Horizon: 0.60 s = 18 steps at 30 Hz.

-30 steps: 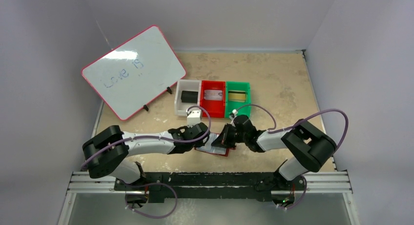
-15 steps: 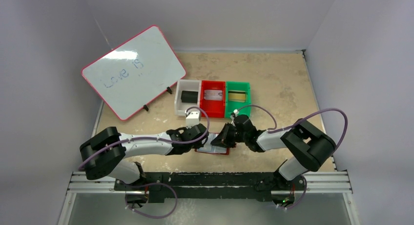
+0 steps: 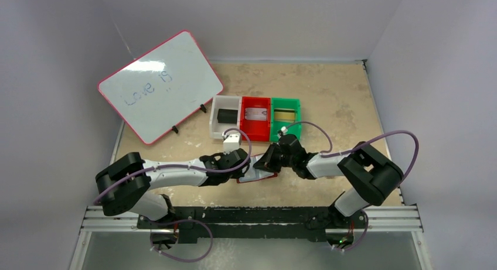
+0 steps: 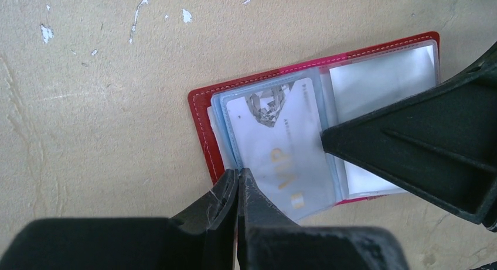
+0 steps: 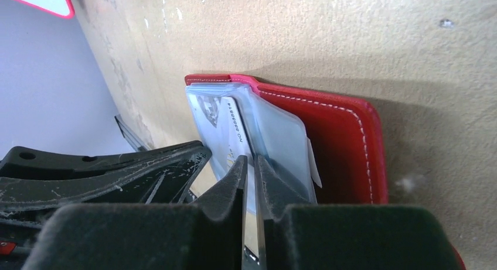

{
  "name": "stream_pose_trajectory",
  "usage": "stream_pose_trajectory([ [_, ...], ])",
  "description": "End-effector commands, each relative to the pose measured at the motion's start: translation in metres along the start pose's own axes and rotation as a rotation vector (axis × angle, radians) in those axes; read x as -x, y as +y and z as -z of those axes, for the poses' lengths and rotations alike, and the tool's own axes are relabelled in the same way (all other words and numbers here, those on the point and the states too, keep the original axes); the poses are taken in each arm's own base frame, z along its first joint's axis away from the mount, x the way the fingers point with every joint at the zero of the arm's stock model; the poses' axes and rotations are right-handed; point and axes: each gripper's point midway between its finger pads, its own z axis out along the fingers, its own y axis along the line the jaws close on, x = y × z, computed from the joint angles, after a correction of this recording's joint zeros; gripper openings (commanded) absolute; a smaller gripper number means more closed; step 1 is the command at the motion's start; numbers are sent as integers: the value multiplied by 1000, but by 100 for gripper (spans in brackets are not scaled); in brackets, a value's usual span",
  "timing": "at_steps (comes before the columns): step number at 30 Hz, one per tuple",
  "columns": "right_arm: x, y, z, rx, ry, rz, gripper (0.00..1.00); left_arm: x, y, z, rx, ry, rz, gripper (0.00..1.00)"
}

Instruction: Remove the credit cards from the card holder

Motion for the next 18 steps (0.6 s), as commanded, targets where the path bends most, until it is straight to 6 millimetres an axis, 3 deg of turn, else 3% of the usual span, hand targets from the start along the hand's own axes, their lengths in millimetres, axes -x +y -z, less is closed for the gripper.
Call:
stream_pose_trajectory([
  [1, 6, 31, 2, 118, -14, 79, 12, -14, -2, 1, -10, 62, -14, 0],
  [5, 7, 25, 2, 75, -18, 91, 18, -12, -5, 1, -10, 60, -17, 0],
  [8, 9, 18, 3, 38, -31, 103, 17, -10, -3, 1, 7, 56, -22, 7],
  [13, 2, 26, 9, 107, -1, 155, 13, -4, -6, 2, 4, 35, -9, 16],
  [18, -6, 29, 11, 144, 28, 153, 12, 2, -20, 5, -51, 30, -3, 24],
])
